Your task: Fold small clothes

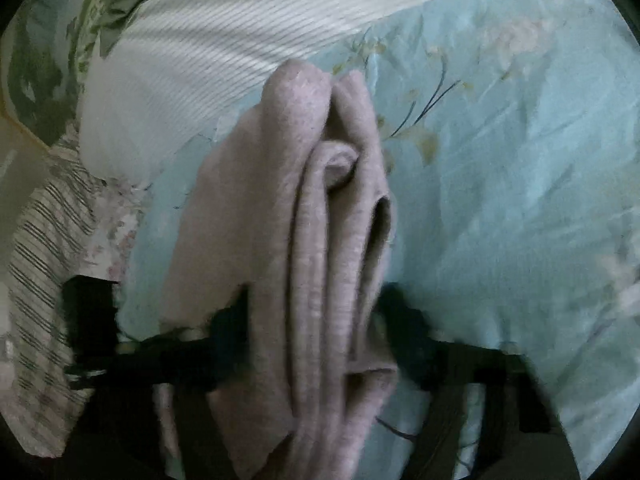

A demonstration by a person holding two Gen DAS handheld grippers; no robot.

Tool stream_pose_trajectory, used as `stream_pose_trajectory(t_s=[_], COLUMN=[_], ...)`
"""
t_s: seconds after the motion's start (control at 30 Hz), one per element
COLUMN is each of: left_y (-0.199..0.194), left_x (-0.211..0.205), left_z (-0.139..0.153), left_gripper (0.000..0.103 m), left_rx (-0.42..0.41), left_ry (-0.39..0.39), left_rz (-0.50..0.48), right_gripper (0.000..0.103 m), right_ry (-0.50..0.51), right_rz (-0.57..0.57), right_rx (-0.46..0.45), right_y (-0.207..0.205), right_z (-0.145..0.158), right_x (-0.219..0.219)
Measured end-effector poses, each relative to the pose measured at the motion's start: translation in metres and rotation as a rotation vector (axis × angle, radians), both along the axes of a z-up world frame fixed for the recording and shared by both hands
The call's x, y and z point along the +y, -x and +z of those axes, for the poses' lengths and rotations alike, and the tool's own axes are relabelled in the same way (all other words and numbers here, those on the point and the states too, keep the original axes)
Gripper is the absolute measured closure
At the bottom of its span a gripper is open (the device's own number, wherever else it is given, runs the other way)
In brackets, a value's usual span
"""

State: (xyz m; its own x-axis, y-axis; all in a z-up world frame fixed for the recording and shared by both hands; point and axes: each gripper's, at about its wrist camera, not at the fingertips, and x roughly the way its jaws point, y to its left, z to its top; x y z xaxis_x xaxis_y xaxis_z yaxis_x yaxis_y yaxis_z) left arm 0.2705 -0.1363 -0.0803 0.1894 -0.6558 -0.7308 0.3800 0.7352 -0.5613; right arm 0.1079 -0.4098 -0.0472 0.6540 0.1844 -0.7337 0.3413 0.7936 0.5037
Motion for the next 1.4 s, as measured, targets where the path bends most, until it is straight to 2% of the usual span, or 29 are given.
stream_pose_trajectory(t_s=[0.03, 0.07, 0.13, 0.23, 0.3, 0.47, 0.6, 0.73, 0.9, 1.03, 1.17, 1.23, 1.4], left_y=[-0.002, -0.003, 0.001, 0.015, 0.027, 0.065, 0.094, 0.116, 0.134, 0.133, 0.131, 0.133, 0.134], left_x=[-0.003, -0.006, -0.007, 0.005, 0.016, 0.071, 0.122, 0.162, 0.197, 0.209, 0.205, 0.203, 0.215], left_z=[0.001, 0.002, 0.008, 0.027, 0.042, 0.078, 0.094, 0.098, 0.078, 0.054, 0.05, 0.051, 0.051], left_gripper=[0.035, 0.039, 0.058, 0.068, 0.07, 0.072, 0.073, 0.075, 0.084, 0.084, 0.079, 0.071, 0.068], left_rx=[-0.008, -0.019, -0.054, -0.12, -0.162, -0.281, -0.336, -0.356, -0.337, -0.271, -0.266, -0.273, -0.25], left_ry=[0.004, -0.018, -0.022, 0.0, 0.003, -0.037, -0.087, -0.128, -0.158, -0.169, -0.176, -0.198, -0.183], left_rz=[-0.006, -0.004, -0.007, 0.0, 0.013, 0.083, 0.148, 0.21, 0.242, 0.248, 0.247, 0.244, 0.245], right_gripper=[0.054, 0.059, 0.063, 0.065, 0.066, 0.066, 0.066, 0.067, 0.066, 0.063, 0.058, 0.057, 0.054], right_ry=[0.033, 0.046, 0.04, 0.042, 0.043, 0.033, -0.009, -0.019, -0.043, -0.035, -0.031, -0.026, -0.013], right_rz=[0.003, 0.002, -0.003, 0.009, 0.039, 0.151, 0.232, 0.273, 0.239, 0.231, 0.216, 0.208, 0.174], right_rx=[0.004, 0.003, -0.032, -0.082, -0.096, -0.119, -0.125, -0.118, -0.074, -0.03, -0.024, -0.024, -0.046], right_y=[-0.002, -0.001, 0.001, 0.005, 0.003, -0.012, -0.026, -0.034, -0.032, -0.03, -0.023, -0.02, -0.006], right_z=[0.004, 0.007, 0.017, 0.032, 0.035, 0.03, 0.017, 0.002, -0.018, -0.027, -0.025, -0.023, -0.012], right_x=[0.005, 0.01, 0.019, 0.039, 0.057, 0.12, 0.166, 0.197, 0.196, 0.193, 0.188, 0.187, 0.18])
